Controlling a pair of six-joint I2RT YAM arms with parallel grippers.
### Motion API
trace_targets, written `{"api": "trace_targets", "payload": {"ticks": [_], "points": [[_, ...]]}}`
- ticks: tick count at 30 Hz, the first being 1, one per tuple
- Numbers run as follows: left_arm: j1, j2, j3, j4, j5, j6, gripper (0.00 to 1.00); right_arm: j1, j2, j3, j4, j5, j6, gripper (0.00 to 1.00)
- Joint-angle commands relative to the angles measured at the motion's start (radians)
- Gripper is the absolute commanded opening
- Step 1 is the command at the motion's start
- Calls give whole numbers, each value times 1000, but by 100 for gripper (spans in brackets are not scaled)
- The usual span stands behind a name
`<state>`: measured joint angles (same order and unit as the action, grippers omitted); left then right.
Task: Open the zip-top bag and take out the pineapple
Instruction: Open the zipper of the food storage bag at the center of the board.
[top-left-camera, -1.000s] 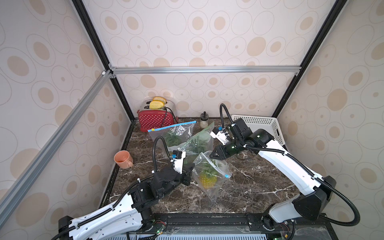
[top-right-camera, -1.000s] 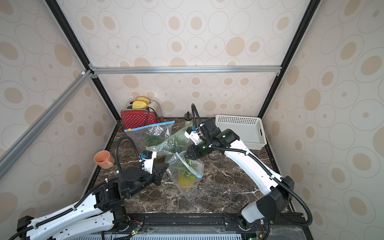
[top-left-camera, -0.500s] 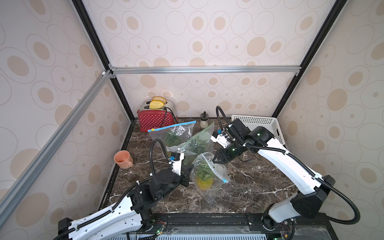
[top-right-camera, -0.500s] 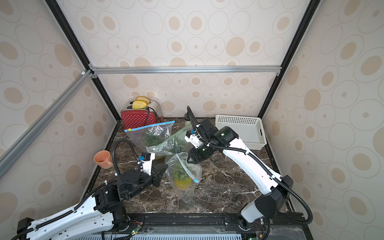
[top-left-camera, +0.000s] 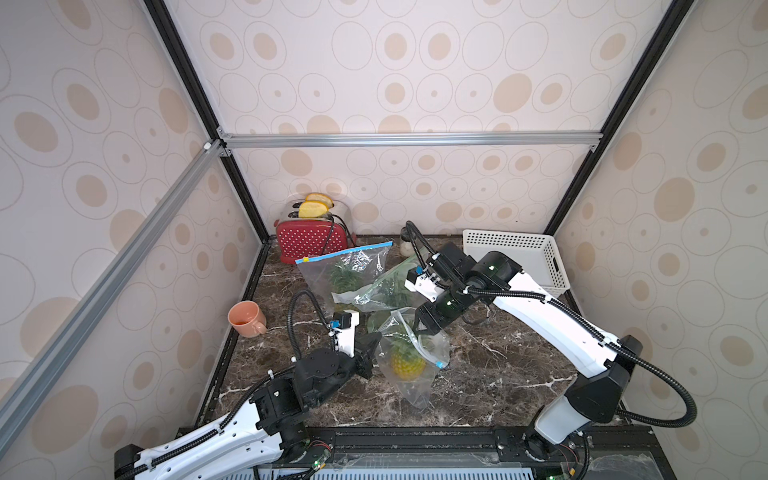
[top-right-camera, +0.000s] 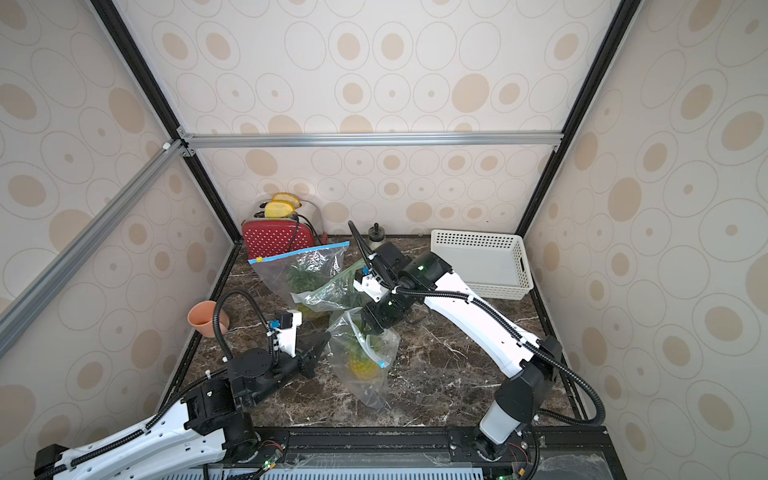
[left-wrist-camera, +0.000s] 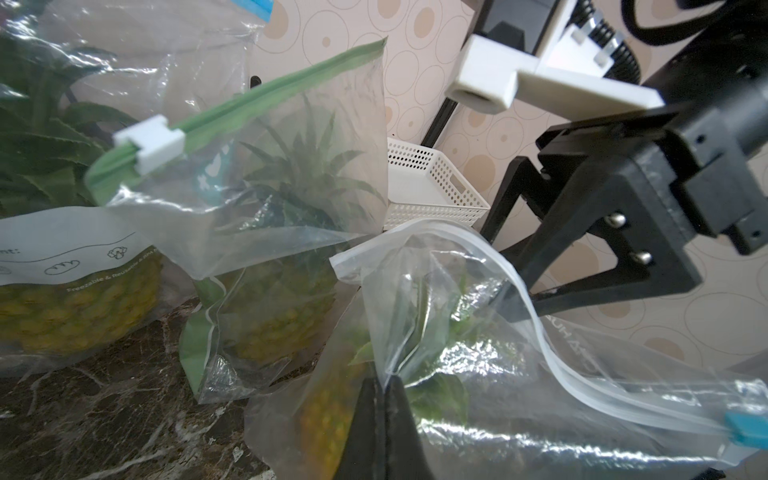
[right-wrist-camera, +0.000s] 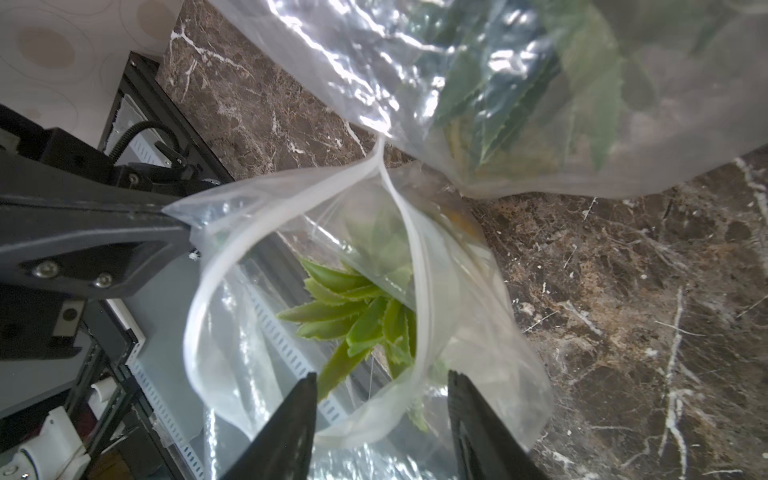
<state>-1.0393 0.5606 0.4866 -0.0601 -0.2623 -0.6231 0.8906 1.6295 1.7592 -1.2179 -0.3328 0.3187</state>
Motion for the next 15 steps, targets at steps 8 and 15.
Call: {"api": "trace_targets", "payload": {"ticks": [8,15], "points": [[2,-57,-16,14,-18,-17,0,42,24,174,-95,200,29,53],[1,-57,-18,19,-17,-16,0,56,6,198,-36,140,34,20]]}}
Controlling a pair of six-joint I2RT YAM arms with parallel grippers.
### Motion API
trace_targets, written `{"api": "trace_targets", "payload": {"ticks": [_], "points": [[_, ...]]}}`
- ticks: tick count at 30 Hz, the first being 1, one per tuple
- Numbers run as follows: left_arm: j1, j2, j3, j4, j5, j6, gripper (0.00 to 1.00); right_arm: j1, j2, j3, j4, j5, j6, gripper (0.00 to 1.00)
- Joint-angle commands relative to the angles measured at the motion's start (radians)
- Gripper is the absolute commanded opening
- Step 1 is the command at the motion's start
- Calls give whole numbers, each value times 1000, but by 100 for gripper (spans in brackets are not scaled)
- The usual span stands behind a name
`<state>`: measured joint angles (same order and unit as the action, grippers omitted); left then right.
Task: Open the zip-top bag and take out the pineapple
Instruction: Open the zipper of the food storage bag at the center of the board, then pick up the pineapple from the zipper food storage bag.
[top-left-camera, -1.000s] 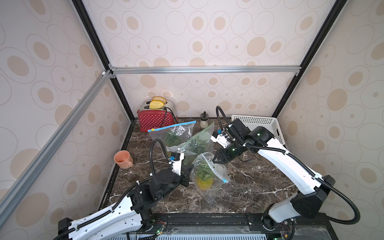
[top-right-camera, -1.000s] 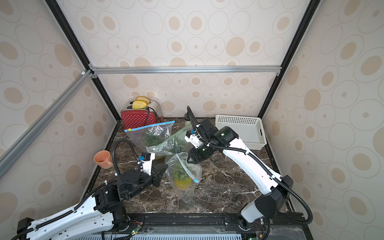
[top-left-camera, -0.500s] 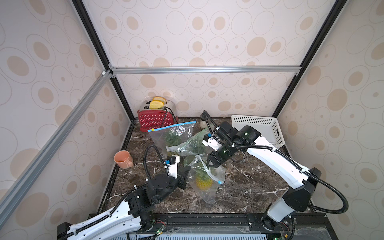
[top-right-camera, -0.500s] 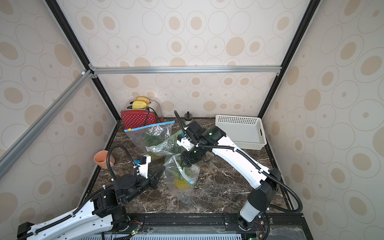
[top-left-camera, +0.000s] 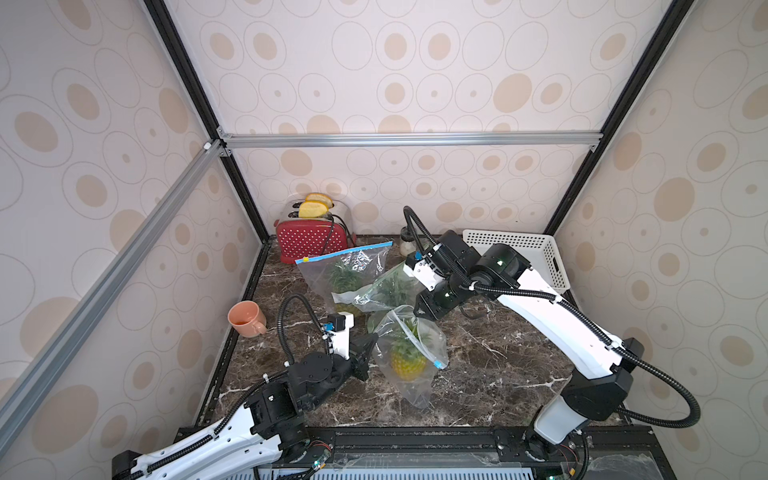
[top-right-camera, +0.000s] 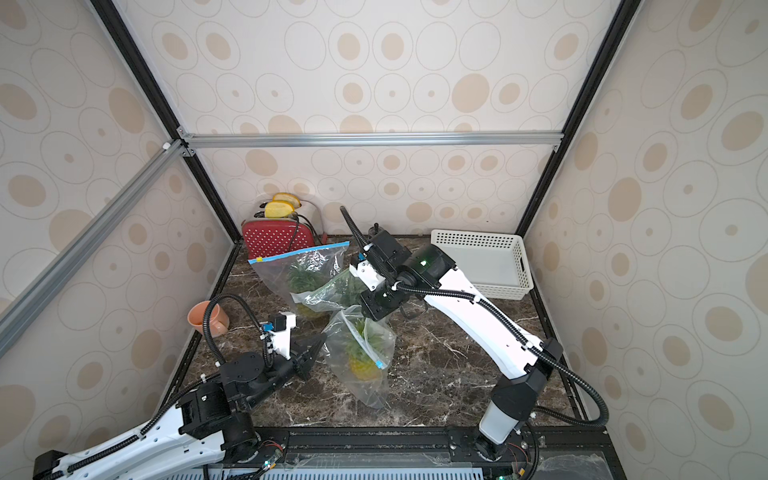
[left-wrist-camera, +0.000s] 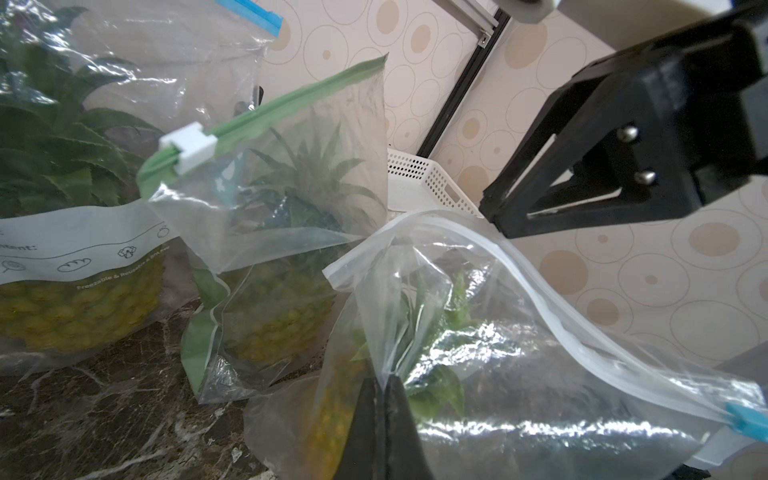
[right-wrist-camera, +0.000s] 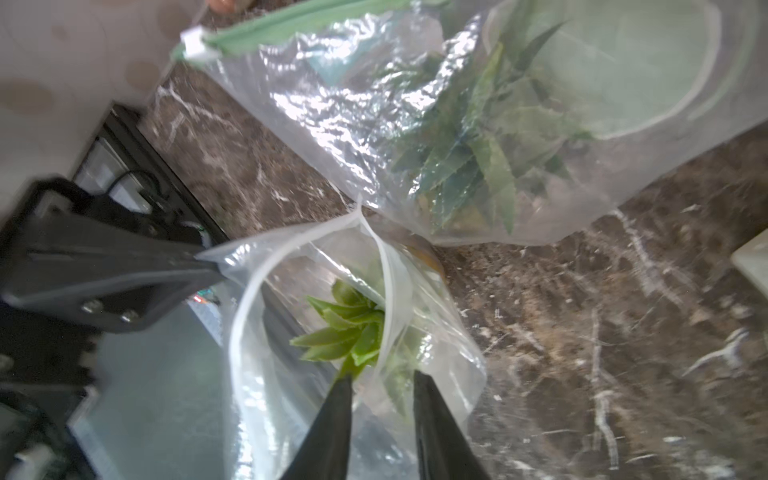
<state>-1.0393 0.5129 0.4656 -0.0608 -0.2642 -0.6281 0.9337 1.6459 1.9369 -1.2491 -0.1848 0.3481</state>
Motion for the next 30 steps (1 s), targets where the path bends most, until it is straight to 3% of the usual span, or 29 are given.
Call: {"api": "trace_targets", "payload": {"ticks": [1,13,25,30], "points": [[1,-8,2,22,-14,-12,0,18,-5,28,-1,-14,2,16],[1,19,12,36,-4,-8,0,46,55,91,4,-71,-24,10],[1,-10,12,30,-9,0,0,50,70,-31,7,-99,3,10],[1,-44,9,2,-25,-2,0,51,63,-41,-55,-60,7,17]]}}
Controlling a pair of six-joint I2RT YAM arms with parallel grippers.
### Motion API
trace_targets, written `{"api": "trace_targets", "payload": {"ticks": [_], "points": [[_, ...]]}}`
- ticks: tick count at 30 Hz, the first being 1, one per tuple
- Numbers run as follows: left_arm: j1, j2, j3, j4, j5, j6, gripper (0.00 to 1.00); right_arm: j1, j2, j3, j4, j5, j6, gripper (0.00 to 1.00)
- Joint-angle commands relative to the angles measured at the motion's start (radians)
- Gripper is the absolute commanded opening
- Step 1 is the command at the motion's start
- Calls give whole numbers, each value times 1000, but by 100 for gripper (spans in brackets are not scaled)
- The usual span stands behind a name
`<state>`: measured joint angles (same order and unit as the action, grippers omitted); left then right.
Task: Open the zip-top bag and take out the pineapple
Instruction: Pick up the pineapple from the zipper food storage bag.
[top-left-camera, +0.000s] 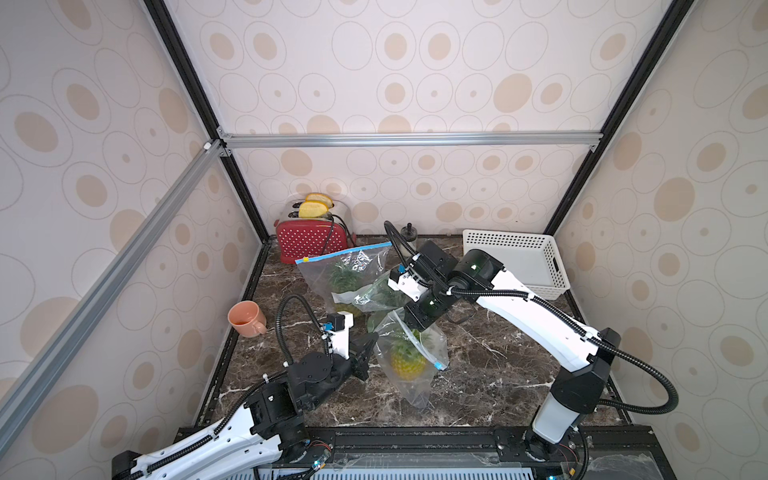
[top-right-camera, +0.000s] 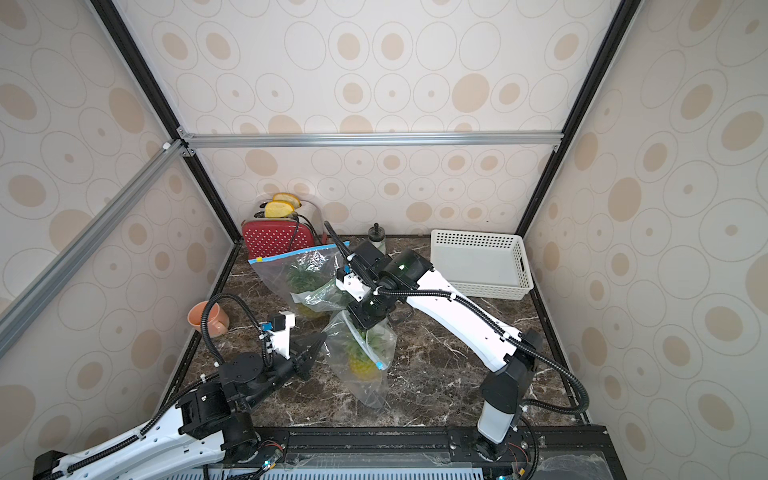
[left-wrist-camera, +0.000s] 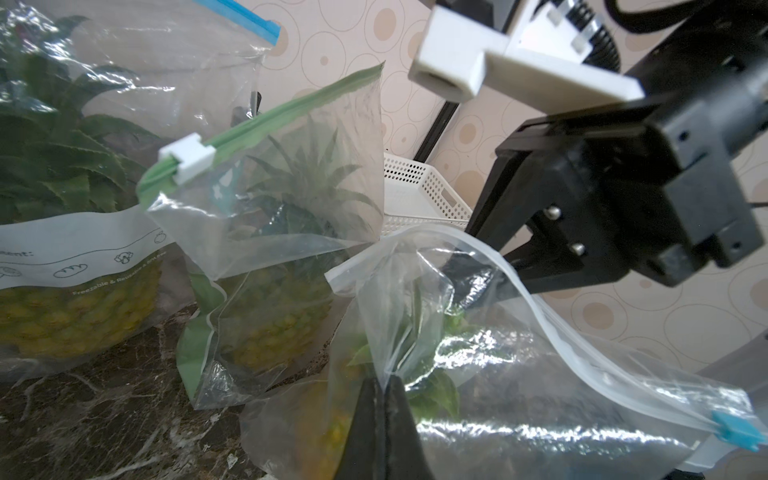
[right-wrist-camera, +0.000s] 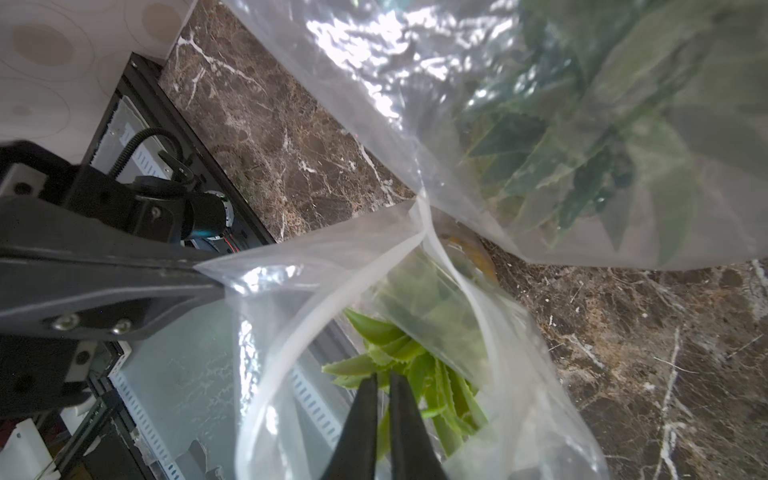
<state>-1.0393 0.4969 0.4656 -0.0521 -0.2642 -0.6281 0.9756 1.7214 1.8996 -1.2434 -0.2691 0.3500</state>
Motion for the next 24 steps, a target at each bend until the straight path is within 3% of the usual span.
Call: {"api": "trace_targets", "payload": {"ticks": [1,7,12,24], "points": [[1,-37,8,-13,-28,-2,0,9,-12,4,-79,34,6,21],[1,-84,2,-46,-47,-2,0,9,9,48,-165,38,0,50],[1,-82,-16,-28,-39,-10,0,11,20,45,-169,21,4,67],[1,-43,-57,52,-20,-30,0,29,58,34,-106,-4,37,69]]}}
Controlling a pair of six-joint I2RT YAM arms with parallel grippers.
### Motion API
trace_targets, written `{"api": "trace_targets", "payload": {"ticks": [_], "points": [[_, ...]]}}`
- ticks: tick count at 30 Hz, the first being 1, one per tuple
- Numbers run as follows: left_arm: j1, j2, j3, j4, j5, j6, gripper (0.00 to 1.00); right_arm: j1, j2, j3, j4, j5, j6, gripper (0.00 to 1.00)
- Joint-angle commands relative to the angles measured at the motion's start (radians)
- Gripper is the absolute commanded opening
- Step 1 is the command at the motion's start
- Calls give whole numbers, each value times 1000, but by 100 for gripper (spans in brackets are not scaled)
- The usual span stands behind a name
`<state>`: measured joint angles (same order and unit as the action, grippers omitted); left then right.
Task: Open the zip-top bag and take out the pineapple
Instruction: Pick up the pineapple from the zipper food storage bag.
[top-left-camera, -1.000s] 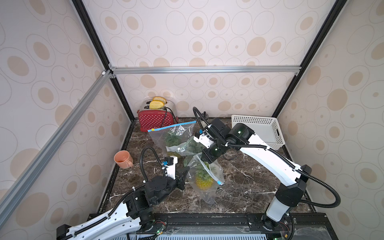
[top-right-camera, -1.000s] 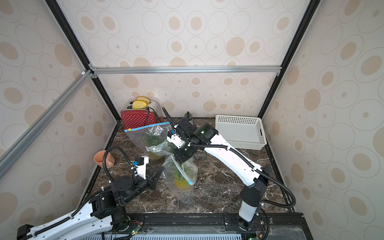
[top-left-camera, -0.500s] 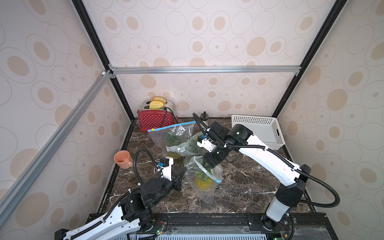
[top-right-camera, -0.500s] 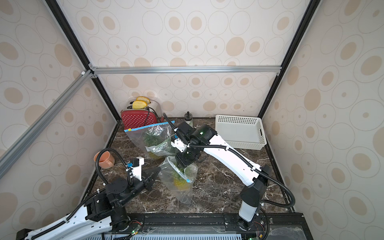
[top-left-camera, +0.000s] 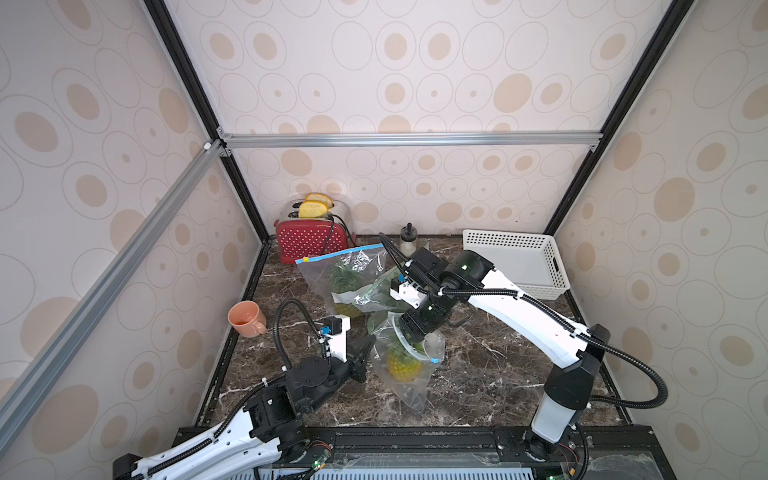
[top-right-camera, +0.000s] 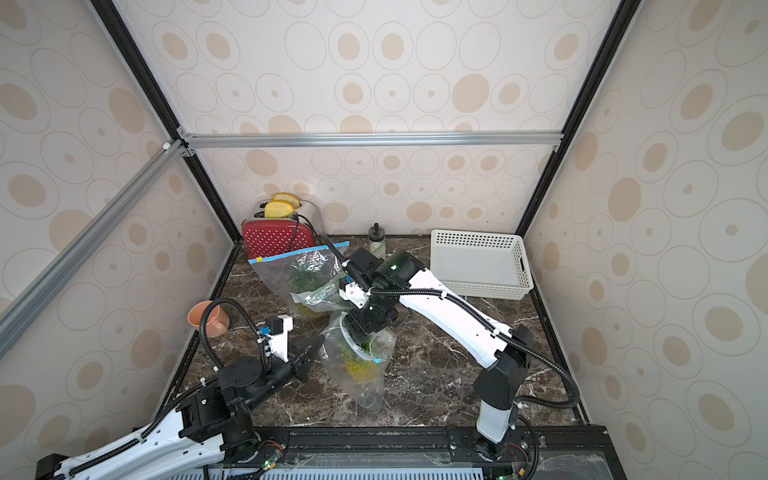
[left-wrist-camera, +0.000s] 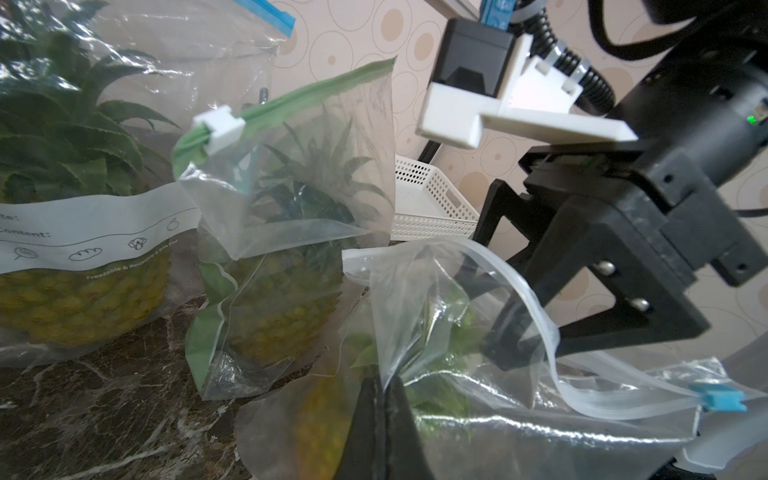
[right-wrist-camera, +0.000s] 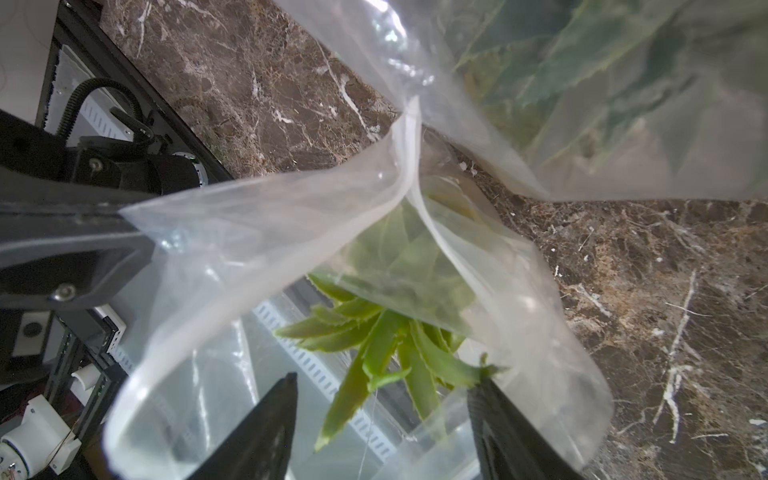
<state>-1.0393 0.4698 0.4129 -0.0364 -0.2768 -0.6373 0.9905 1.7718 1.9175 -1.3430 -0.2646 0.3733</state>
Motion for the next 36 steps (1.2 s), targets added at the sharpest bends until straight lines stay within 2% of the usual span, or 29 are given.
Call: {"api": "trace_targets", "payload": {"ticks": [1,8,13,21,23,25,28,33,36], "points": [[2,-25,-8,35,-11,-21,0,18,7,26,-9,-6,13,69],[1,-73,-32,16,-25,-25,0,59,41,153,-90,35,10,65],[1,-88,-45,29,-27,-23,0,80,73,238,-133,47,5,54],[1,-107,-52,38,-28,-16,0,89,109,273,-146,38,-11,42],[1,-109,-52,38,-28,-14,0,89,122,272,-158,45,-14,45],[1,-108,-54,44,-26,-13,0,89,134,277,-180,74,-15,54],[1,-102,-58,57,-21,-13,0,87,140,282,-216,126,-14,62],[1,-67,-66,92,-9,-20,8,88,142,282,-250,158,-10,67],[1,-50,-63,102,-4,-20,9,89,143,274,-257,166,-5,68]]}}
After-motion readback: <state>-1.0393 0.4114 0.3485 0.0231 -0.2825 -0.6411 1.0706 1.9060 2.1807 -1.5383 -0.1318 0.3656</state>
